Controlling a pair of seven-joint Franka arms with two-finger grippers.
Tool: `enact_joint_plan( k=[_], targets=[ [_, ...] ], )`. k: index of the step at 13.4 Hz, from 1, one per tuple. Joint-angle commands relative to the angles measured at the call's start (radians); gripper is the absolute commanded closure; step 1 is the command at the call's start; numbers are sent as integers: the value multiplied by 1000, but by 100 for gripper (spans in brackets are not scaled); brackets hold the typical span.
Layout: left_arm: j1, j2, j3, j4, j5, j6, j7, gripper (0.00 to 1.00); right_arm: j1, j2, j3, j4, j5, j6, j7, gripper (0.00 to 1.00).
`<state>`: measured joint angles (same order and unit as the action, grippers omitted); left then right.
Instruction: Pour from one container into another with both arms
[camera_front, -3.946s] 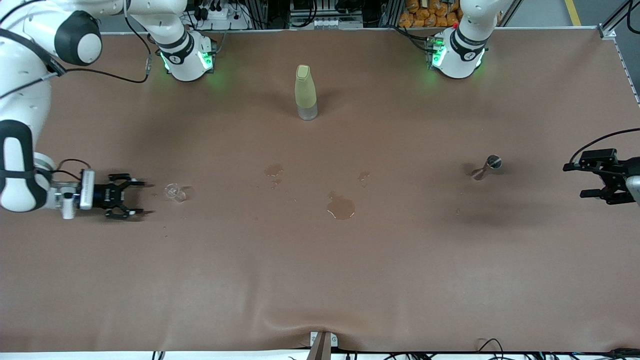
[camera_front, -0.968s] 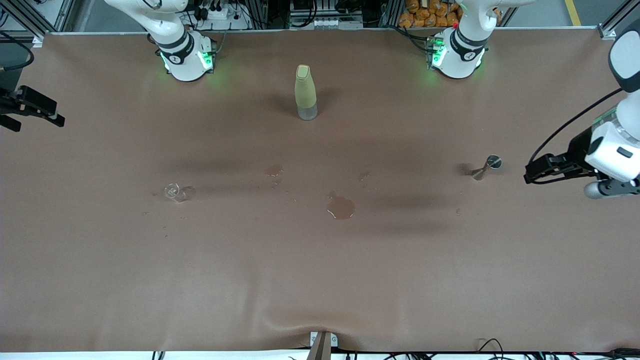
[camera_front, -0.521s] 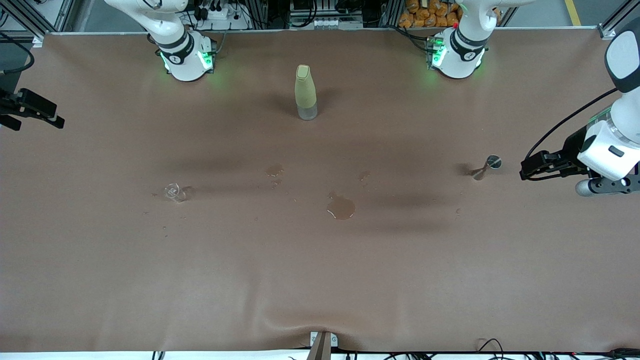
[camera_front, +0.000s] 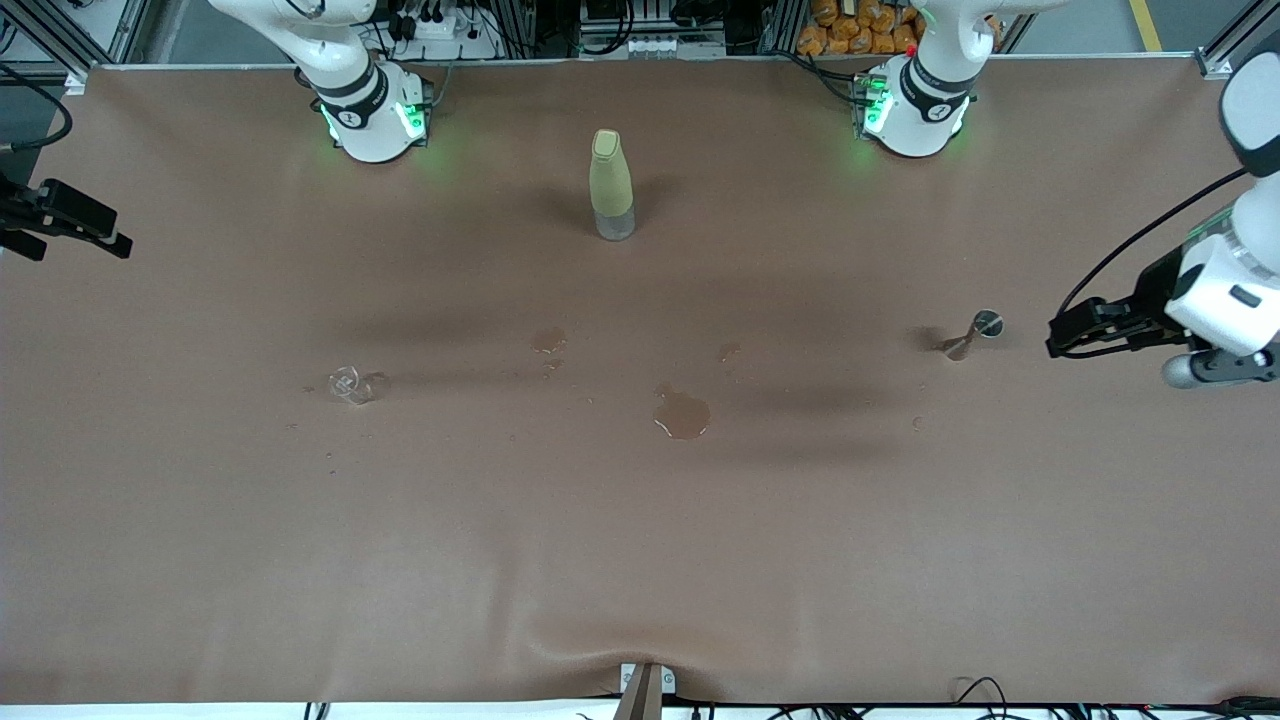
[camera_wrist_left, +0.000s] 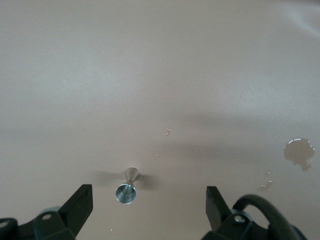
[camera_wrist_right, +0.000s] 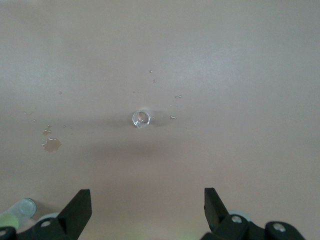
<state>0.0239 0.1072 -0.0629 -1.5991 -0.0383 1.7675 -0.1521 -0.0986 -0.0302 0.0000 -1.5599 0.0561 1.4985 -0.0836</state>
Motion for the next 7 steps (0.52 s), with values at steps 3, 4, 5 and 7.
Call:
enact_joint_plan(
  k=[3, 4, 5, 7],
  targets=[
    [34, -43, -8, 11, 17, -40, -14, 0, 16, -19, -5, -11, -28, 5, 21, 0],
    [36, -46, -5, 24, 17, -49, 0, 0, 16, -19, -3, -12, -32, 5, 18, 0],
    [36, -47, -6, 31, 17, -56, 3, 0, 14, -16, -5, -11, -32, 5, 13, 0],
    [36, -47, -9, 36, 17, -68, 14, 0, 14, -14, -5, -11, -33, 5, 2, 0]
  ],
)
